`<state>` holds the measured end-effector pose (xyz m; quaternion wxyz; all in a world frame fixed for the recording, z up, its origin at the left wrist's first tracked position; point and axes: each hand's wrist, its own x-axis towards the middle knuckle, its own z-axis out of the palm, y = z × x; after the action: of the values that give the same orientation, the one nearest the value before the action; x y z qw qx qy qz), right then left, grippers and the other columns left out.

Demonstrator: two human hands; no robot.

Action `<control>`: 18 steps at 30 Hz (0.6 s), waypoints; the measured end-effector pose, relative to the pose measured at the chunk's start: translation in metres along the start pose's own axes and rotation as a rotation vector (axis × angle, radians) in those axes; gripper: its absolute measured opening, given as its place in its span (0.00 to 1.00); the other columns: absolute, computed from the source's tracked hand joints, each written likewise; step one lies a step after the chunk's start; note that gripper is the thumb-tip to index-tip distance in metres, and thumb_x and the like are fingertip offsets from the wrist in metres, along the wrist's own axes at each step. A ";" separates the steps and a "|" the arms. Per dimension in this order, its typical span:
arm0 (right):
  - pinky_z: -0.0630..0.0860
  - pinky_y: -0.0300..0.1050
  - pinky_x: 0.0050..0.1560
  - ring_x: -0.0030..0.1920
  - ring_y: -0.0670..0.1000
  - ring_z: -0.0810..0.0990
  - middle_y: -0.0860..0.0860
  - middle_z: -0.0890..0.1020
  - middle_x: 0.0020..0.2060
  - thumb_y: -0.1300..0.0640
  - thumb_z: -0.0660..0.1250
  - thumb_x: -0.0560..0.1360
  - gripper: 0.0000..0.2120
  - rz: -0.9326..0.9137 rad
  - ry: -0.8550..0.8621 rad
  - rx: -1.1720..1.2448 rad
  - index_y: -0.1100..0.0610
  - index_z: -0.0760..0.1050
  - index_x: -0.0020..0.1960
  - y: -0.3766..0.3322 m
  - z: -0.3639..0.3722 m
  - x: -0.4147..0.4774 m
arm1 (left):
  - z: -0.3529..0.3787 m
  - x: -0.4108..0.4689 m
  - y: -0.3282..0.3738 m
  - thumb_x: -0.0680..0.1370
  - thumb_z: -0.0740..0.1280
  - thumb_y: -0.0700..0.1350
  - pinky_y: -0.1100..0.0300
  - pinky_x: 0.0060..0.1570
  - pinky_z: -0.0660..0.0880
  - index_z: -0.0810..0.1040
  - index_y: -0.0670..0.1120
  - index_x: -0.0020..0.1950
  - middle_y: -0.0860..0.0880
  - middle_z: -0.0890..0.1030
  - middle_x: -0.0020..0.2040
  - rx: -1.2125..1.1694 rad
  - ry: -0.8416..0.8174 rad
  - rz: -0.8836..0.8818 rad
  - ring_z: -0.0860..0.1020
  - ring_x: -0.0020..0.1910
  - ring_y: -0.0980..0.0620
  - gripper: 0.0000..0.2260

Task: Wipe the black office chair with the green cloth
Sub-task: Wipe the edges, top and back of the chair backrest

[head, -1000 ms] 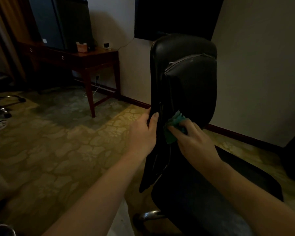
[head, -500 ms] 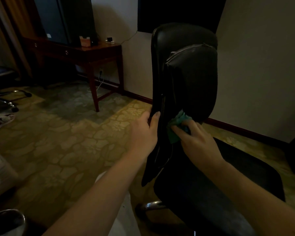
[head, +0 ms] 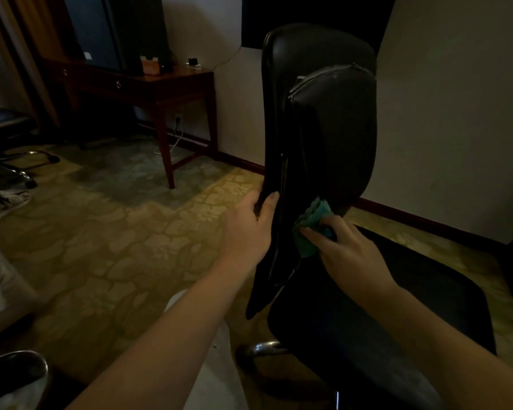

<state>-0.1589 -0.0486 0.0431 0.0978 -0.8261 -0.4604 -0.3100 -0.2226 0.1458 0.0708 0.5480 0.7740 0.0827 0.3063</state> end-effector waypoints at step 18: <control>0.81 0.54 0.42 0.50 0.60 0.78 0.60 0.75 0.56 0.59 0.63 0.76 0.17 0.043 0.053 0.031 0.59 0.77 0.64 -0.004 0.002 0.013 | 0.002 -0.015 -0.026 0.83 0.61 0.54 0.52 0.50 0.81 0.74 0.56 0.72 0.59 0.84 0.53 0.016 -0.065 -0.101 0.82 0.51 0.62 0.17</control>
<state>-0.1561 -0.0362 0.0492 0.1292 -0.8258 -0.4443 -0.3224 -0.2283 0.1469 0.0415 0.5588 0.7828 0.1063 0.2524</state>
